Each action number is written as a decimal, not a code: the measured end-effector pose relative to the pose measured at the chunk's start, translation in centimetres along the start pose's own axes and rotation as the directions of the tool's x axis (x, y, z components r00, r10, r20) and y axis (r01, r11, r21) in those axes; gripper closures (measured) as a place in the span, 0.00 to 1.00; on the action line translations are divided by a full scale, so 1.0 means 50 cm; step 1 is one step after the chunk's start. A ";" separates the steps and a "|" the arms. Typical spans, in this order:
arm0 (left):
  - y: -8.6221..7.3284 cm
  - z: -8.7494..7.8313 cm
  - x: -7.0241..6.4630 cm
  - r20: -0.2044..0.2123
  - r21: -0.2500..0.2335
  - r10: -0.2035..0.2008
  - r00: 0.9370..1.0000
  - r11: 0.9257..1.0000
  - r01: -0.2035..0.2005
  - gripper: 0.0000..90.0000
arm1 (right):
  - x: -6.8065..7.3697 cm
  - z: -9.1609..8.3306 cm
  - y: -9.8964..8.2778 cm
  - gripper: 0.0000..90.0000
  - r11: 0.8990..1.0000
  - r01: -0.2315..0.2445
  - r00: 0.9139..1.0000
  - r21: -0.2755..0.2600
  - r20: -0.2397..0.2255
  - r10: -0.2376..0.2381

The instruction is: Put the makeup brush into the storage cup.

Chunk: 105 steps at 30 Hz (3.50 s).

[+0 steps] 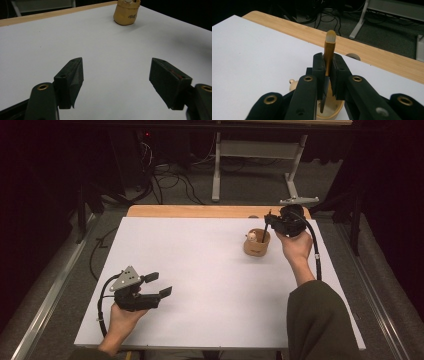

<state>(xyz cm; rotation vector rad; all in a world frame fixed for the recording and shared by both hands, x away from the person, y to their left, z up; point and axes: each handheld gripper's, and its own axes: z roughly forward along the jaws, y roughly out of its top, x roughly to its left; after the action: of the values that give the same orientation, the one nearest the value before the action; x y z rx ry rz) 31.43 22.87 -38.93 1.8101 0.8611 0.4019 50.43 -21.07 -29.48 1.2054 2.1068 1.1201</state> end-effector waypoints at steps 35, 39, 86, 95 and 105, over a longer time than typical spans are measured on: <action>0.001 -0.002 0.000 -0.002 -0.003 0.000 1.000 1.000 0.000 0.31 | -0.004 0.012 -0.012 0.55 0.999 -0.044 0.999 0.030 -0.001 0.044; 0.001 -0.002 0.000 -0.002 -0.004 0.000 1.000 1.000 0.000 0.31 | -0.003 0.001 -0.011 0.53 0.999 -0.048 0.999 0.011 -0.012 0.048; 0.001 -0.003 0.001 0.007 -0.018 -0.010 1.000 1.000 0.010 0.30 | 0.052 -0.085 -0.052 0.36 0.995 0.035 0.999 -0.097 -0.036 -0.039; 0.001 -0.003 0.001 0.008 -0.019 -0.010 1.000 1.000 0.010 0.29 | 0.063 -0.097 -0.060 0.36 0.992 0.057 0.997 -0.111 -0.043 -0.062; 0.001 -0.004 0.001 0.010 -0.023 -0.012 1.000 1.000 0.012 0.29 | 0.067 -0.111 -0.069 0.36 0.991 0.060 0.997 -0.119 -0.046 -0.066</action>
<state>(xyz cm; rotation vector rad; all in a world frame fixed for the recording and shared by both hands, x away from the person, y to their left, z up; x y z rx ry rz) 31.37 23.04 -38.80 1.7837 0.8573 0.3937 43.13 -21.48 -29.21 1.0600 2.0689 1.2385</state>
